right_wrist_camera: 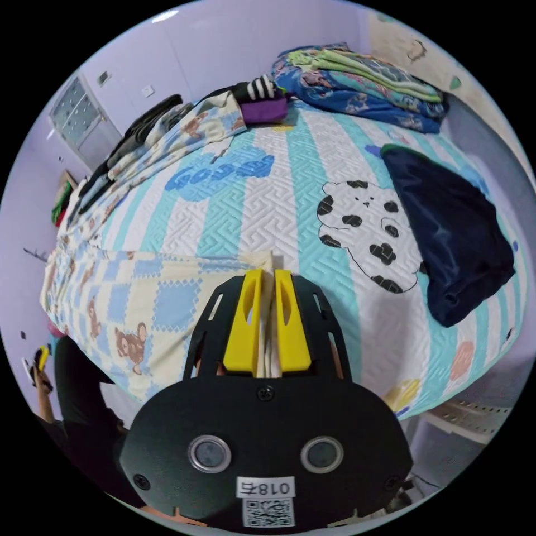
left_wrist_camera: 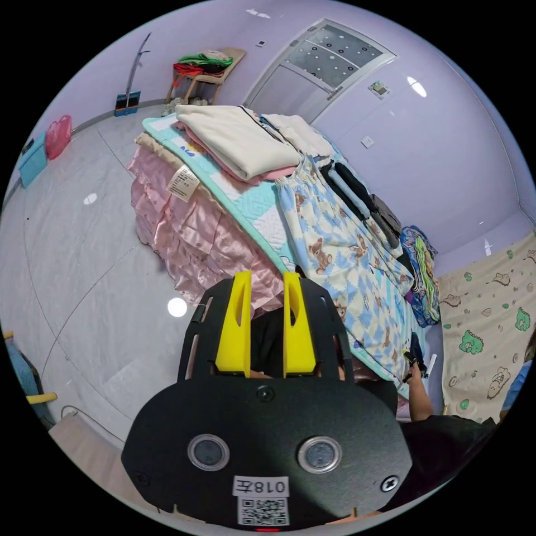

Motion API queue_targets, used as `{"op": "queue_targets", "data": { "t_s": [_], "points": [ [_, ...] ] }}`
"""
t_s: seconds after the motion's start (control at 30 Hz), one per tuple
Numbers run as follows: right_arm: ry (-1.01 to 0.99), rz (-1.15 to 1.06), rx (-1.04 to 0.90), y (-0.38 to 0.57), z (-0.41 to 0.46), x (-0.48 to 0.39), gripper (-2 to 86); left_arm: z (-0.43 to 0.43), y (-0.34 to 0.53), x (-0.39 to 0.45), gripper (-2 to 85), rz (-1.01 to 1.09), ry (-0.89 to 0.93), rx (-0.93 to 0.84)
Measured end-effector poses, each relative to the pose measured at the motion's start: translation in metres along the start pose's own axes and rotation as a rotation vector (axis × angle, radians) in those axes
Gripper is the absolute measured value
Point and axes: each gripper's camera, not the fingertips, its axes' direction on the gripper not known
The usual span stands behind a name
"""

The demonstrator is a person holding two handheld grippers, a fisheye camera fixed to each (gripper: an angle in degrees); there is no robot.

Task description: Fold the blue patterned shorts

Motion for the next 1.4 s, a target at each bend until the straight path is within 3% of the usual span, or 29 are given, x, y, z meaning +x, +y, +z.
{"op": "queue_targets", "data": {
  "t_s": [0.17,0.33,0.63,0.77,0.83,0.93,1.3,1.4],
  "points": [
    [-0.192,0.187,0.092,0.028,-0.031,0.043,11.5,0.02,-0.003,-0.015,9.2,-0.017,0.056,0.026],
    [-0.312,0.285,0.232,0.094,-0.063,0.064,10.7,0.053,-0.022,-0.031,10.0,-0.023,0.103,0.07],
    [-0.295,0.402,0.214,0.18,-0.068,0.048,9.7,0.138,-0.132,0.019,12.4,0.122,-0.027,0.08],
    [-0.273,0.434,0.167,0.176,-0.056,0.044,10.3,0.178,-0.163,0.014,10.1,0.034,-0.096,0.011],
    [-0.272,0.451,0.17,0.172,-0.054,0.045,10.5,0.188,-0.169,0.011,4.1,-0.006,-0.16,0.011],
    [-0.287,0.482,0.202,0.167,-0.056,0.048,10.6,0.191,-0.174,0.009,-0.4,0.014,-0.11,0.015],
    [-0.313,0.584,0.174,0.144,-0.045,0.06,10.1,0.201,-0.206,0.012,-1.0,0.033,-0.033,0.035],
    [-0.317,0.628,0.156,0.139,-0.042,0.06,6.6,0.202,-0.217,0.013,-1.0,0.021,-0.013,0.037]
  ]
}}
